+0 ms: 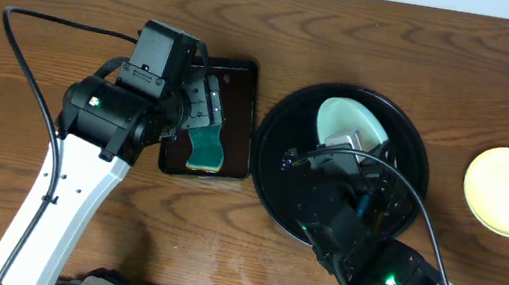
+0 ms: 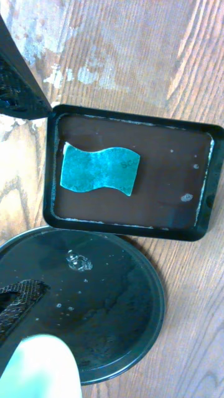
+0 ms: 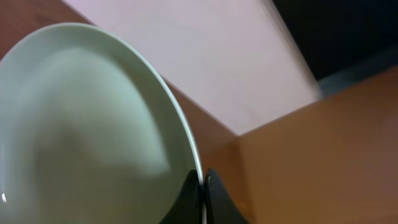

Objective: Clean dirty plates on tray and stack at the side
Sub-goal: 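Place the green plate on top of the yellow plate stack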

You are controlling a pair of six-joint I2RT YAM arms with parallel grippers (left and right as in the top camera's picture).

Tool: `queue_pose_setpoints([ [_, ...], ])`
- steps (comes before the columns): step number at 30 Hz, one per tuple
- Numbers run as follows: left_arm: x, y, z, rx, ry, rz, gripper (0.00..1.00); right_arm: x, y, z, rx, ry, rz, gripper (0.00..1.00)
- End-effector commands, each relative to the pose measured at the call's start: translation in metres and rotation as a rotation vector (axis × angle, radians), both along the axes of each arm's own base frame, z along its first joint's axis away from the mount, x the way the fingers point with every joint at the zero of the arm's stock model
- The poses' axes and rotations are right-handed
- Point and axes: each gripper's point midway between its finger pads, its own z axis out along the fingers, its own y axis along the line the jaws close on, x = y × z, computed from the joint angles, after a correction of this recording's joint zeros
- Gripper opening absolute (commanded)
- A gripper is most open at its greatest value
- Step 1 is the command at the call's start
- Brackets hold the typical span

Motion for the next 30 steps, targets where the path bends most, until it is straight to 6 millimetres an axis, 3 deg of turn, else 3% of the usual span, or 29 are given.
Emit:
queue_pose_setpoints([
  [1,0.001,0.001,0.005,0.002,-0.014,-0.004,0.83,0.005,0.007,-0.021,0.324,0.050,-0.008,0.01],
  [6,0.001,0.001,0.005,0.002,-0.014,-0.004,0.83,0.011,-0.009,-0.073,0.742,0.257,-0.158,0.01],
  [9,0.001,0.001,0.005,0.002,-0.014,-0.004,0.83,0.019,-0.024,-0.085,0.897,0.349,-0.207,0.01],
  [12,0.001,0.001,0.005,0.002,-0.014,-0.004,0.83,0.030,-0.054,-0.090,1.053,0.379,-0.279,0.01],
  [15,0.001,0.001,0.005,0.002,-0.014,-0.004,0.83,0.038,-0.097,-0.095,1.211,0.368,-0.381,0.01],
  [22,0.001,0.001,0.005,0.002,-0.014,-0.004,0.83,0.025,-0.238,-0.119,1.392,0.166,-0.785,0.01],
  [26,0.001,0.001,0.005,0.002,-0.014,-0.004,0.83,0.010,-0.298,-0.147,1.460,0.072,-0.992,0.01],
  [30,0.001,0.001,0.005,0.002,-0.014,-0.004,0.83,0.003,-0.334,-0.178,1.502,0.033,-1.117,0.01],
])
